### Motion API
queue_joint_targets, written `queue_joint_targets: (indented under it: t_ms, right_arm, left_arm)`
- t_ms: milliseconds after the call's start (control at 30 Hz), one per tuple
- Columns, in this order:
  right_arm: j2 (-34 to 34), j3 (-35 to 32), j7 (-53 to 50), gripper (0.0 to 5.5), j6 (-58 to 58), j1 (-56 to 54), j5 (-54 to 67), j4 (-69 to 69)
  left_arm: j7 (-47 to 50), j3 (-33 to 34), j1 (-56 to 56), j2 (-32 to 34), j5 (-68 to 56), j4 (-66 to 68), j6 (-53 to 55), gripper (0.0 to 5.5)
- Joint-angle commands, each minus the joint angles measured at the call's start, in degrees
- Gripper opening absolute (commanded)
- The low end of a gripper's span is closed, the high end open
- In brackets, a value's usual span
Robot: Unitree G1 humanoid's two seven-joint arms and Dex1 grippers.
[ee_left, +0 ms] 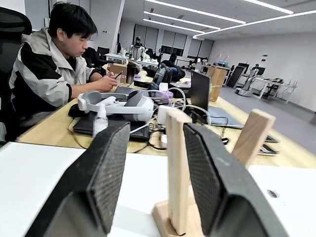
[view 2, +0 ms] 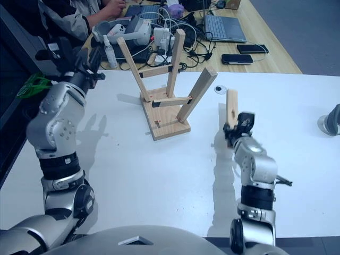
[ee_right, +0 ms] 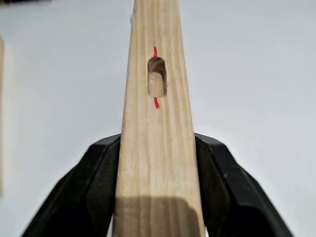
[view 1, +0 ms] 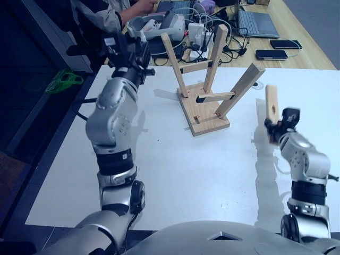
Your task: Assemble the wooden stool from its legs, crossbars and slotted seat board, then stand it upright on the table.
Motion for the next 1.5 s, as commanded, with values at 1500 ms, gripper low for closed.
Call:
queue_joint_targets:
  t_ms: [1500]
  right_arm:
    - [-14.8, 14.8, 38.2, 2.06, -17.7, -18.6, 9.3, -19.1]
  left_arm:
    - [15.3, 5.0, -20.3, 2.6, -66.2, 7.3, 8.7, 1.15]
